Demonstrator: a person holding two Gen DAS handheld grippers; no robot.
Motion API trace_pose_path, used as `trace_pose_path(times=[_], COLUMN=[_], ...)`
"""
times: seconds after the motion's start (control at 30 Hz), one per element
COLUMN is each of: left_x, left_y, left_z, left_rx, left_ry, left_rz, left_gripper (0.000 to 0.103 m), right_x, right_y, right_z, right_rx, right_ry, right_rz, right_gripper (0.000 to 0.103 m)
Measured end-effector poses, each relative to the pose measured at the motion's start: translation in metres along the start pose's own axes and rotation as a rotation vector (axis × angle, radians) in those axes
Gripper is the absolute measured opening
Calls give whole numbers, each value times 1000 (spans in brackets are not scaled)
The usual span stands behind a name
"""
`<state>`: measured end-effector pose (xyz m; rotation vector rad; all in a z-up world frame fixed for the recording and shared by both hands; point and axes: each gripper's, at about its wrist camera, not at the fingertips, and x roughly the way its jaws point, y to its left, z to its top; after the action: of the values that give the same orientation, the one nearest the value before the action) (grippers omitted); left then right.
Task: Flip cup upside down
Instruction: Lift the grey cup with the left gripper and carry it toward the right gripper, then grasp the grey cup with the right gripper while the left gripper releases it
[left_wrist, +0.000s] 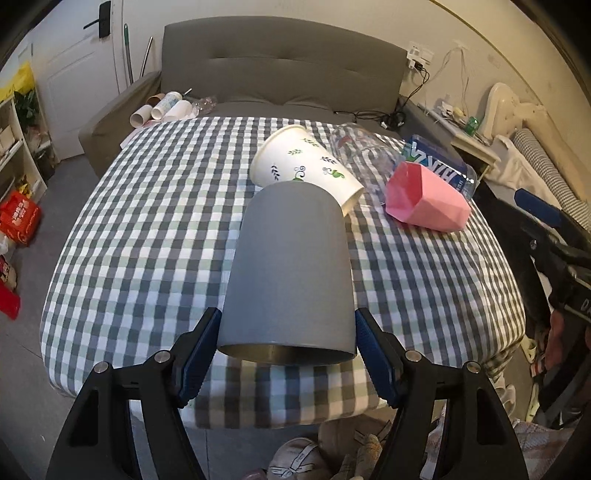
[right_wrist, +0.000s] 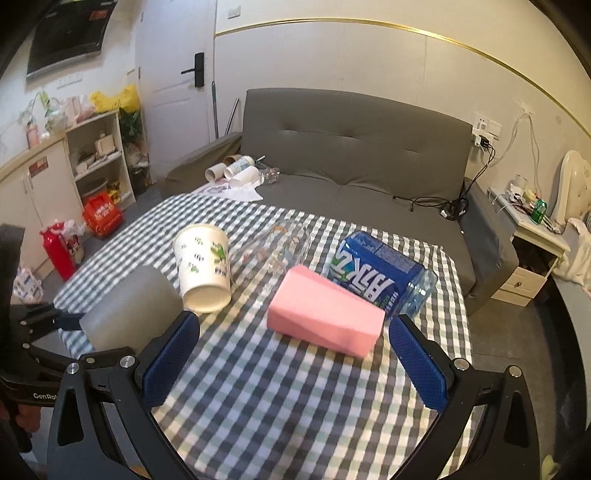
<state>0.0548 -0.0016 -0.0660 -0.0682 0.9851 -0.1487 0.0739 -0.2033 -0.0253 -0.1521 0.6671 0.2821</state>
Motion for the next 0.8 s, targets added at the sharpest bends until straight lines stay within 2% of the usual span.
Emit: trace_pose_path(times=[0.07, 0.13, 0.23, 0.43, 0.63, 0.8], left_x=[0, -2, -6, -25, -61, -82], left_y=[-3, -6, -9, -5, 19, 46], left_z=[0, -3, -8, -23, -23, -13], left_rx=[1, 16, 42, 66, 54, 17], left_ry=[-5, -10, -20, -50, -170, -250], left_rz=[1, -18, -4, 11, 101, 177], left_gripper=[75, 84, 90, 91, 95, 99], right_x=[-1, 0, 3, -6, -17, -8], right_y=[-1, -1, 2, 13, 33, 51], right_z=[-1, -1, 0, 0, 7, 26], right_rx=[5, 11, 17, -8, -67, -58], right_ry=[9, 20, 50, 75, 106, 223], right_rz=[9, 16, 22, 40, 48, 116], right_gripper=[103, 103, 103, 103, 103, 103])
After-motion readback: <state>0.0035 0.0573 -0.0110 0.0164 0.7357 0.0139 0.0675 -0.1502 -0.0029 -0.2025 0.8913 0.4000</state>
